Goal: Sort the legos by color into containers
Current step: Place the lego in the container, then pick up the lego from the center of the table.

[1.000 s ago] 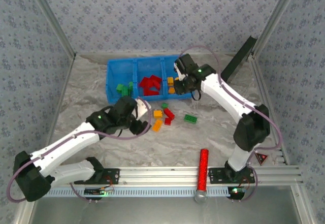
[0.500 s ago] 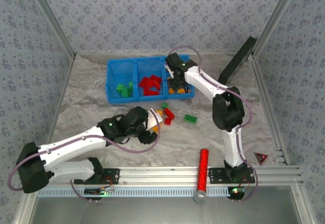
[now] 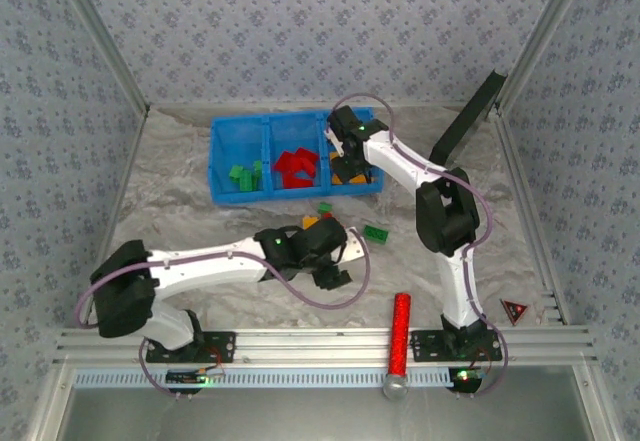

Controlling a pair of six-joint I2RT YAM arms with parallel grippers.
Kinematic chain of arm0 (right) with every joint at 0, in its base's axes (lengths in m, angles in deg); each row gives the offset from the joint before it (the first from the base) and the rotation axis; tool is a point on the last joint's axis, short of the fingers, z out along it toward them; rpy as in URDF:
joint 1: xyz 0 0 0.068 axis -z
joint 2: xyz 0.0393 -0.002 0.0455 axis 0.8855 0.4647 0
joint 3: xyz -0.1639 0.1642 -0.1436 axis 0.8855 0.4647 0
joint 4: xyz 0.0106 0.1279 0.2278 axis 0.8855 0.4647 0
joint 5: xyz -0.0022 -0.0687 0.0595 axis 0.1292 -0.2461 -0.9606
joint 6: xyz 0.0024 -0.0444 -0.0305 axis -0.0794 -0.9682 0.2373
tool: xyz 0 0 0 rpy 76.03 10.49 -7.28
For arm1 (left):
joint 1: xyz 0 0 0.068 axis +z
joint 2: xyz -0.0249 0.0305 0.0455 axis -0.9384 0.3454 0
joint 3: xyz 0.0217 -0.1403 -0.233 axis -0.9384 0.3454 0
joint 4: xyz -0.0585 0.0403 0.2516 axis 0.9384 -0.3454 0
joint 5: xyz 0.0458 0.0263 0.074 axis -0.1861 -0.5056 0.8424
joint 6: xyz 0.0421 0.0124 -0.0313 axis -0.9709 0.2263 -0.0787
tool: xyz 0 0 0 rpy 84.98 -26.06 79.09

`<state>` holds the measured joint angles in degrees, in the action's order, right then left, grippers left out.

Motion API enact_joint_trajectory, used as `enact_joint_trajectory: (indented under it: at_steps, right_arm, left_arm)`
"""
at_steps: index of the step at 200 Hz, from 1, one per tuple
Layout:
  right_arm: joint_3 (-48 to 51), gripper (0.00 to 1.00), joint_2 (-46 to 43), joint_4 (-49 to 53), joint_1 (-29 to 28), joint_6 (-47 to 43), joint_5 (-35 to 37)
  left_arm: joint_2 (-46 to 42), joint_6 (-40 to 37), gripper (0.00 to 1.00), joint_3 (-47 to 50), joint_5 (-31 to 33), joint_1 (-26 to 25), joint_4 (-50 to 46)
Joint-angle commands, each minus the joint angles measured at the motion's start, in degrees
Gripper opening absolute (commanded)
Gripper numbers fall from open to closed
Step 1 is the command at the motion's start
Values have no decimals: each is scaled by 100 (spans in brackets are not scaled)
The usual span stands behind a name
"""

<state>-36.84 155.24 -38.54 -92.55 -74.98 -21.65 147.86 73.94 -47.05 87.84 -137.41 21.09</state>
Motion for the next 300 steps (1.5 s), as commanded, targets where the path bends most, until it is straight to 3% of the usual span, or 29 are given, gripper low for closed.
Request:
enact_joint_trajectory:
  at_steps: [1, 88, 129, 162, 199, 227, 258, 300]
  right_arm:
    - [144, 53, -280, 174, 52, -135, -143]
    - [504, 68, -1605, 354, 293, -70, -765]
    - [1006, 72, -2365, 261, 557, 128, -905]
    - [1853, 77, -3282, 7, 1098, 457, -1326]
    - [2801, 81, -4183, -427, 1787, 557, -2013]
    - [3184, 81, -4316, -528, 2232, 490, -2301]
    - [3346, 81, -4322, -630, 2318, 531, -2362]
    - [3361, 81, -4278, -672, 2378, 550, -2427]
  left_arm:
    - [503, -634, 76, -304, 235, -70, 476]
    - [2100, -2520, 79, -1205, 819, -147, 1228]
    - [2611, -2817, 80, -1500, 1007, -123, 1414]
    - [2983, -2808, 81, -1853, 967, 5, 1209]
    - [3391, -2154, 84, -2578, 65, 424, 273]
    - [3600, -2175, 84, -2927, -446, 569, -260]
    - [3956, -2083, 80, -3454, -974, 704, -1166]
    - [4090, -2042, 76, -3485, -1358, 776, -1471]
